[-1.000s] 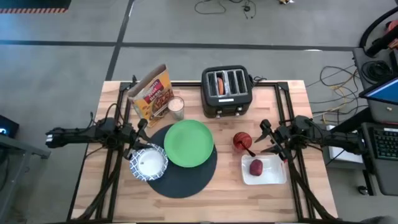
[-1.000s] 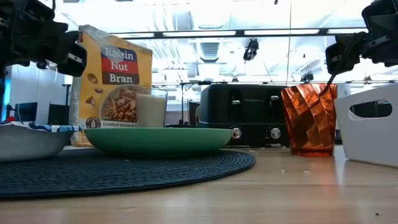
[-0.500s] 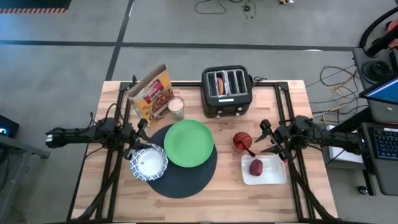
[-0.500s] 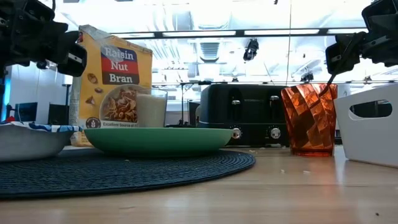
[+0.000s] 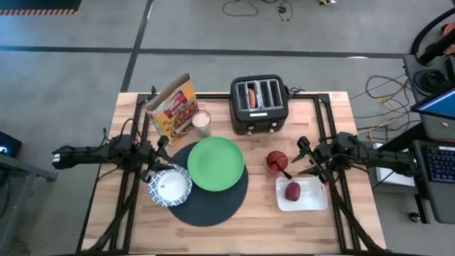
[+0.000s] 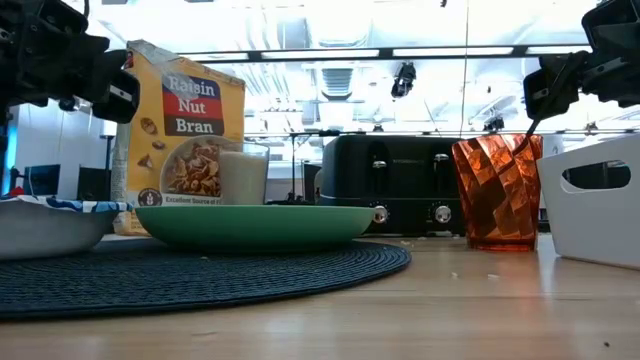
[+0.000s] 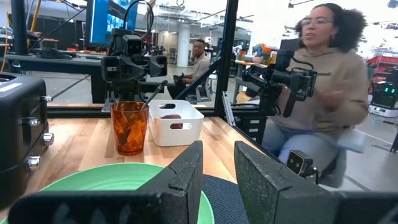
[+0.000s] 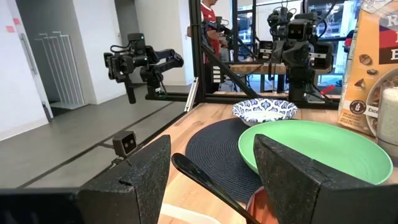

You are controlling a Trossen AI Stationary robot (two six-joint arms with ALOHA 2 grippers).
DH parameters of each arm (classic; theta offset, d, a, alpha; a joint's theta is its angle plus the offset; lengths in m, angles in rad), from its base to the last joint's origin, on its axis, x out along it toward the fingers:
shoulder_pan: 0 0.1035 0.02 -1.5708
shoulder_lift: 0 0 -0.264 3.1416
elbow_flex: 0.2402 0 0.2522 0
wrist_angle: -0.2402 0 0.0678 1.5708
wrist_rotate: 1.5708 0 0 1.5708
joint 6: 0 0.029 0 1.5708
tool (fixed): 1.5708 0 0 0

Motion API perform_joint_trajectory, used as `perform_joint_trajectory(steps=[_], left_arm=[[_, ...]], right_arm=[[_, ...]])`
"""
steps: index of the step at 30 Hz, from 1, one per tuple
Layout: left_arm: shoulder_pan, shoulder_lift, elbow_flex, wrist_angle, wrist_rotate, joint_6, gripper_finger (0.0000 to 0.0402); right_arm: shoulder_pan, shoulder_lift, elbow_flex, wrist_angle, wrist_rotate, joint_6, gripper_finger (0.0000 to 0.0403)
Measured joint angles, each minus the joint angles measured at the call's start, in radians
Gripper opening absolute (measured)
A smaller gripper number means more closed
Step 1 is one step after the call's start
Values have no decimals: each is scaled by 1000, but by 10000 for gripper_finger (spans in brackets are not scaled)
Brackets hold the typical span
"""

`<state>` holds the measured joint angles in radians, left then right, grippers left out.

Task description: Arrange a breakfast setting

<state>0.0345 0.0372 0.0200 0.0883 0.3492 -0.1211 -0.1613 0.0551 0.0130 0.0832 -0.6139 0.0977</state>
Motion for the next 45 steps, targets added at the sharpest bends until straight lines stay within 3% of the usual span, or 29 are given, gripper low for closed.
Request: perform_joint_trajectory(steps=[2, 6, 12, 15, 18, 22, 31, 37, 41, 45], left_arm=[[0, 0, 0, 0, 0, 0, 75], [0, 0, 0, 0, 0, 0, 75], [0, 0, 0, 0, 0, 0, 75], [0, 0, 0, 0, 0, 0, 75], [0, 0, 0, 0, 0, 0, 75], [0, 0, 0, 0, 0, 0, 75], [0, 0, 0, 0, 0, 9, 75], [-1, 1, 0, 52, -1, 179, 75], [-1, 1, 0, 167, 0, 25, 75], [-1, 1, 0, 276, 0, -2, 75]], right_arm=[[1, 0, 0, 27, 130, 75, 219], [-1, 0, 0, 28, 691, 251, 219], [-1, -1, 0, 26, 1428, 203, 219], [-1, -1, 0, 26, 1703, 141, 219], [-1, -1, 0, 27, 1880, 68, 219], [-3, 0, 0, 28, 1940, -35, 219], [-5, 0, 0, 49, 1941, 9, 219], [-5, 0, 0, 60, 1941, -72, 219], [-5, 0, 0, 57, 1941, -107, 219], [-5, 0, 0, 57, 1941, -109, 219]])
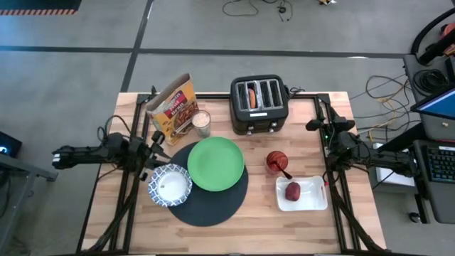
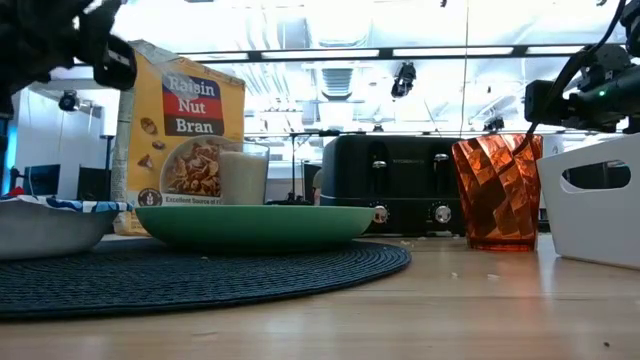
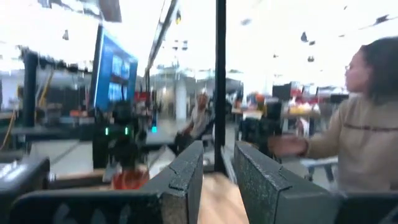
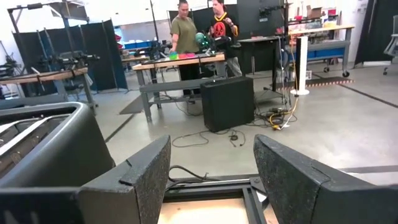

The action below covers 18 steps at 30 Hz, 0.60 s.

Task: Arrange a breakfast setting
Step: Pour the cereal from the cereal box into the white bowl

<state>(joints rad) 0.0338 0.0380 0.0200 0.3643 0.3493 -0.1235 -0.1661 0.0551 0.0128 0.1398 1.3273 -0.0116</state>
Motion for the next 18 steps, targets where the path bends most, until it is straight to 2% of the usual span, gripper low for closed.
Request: perform_joint_trajectory(steps=[8, 18], left_arm=[[0, 0, 0, 161, 0, -1, 75], [0, 0, 0, 171, 0, -75, 75]], right_arm=[[0, 0, 0, 0, 0, 1, 219], [0, 0, 0, 0, 0, 2, 219]])
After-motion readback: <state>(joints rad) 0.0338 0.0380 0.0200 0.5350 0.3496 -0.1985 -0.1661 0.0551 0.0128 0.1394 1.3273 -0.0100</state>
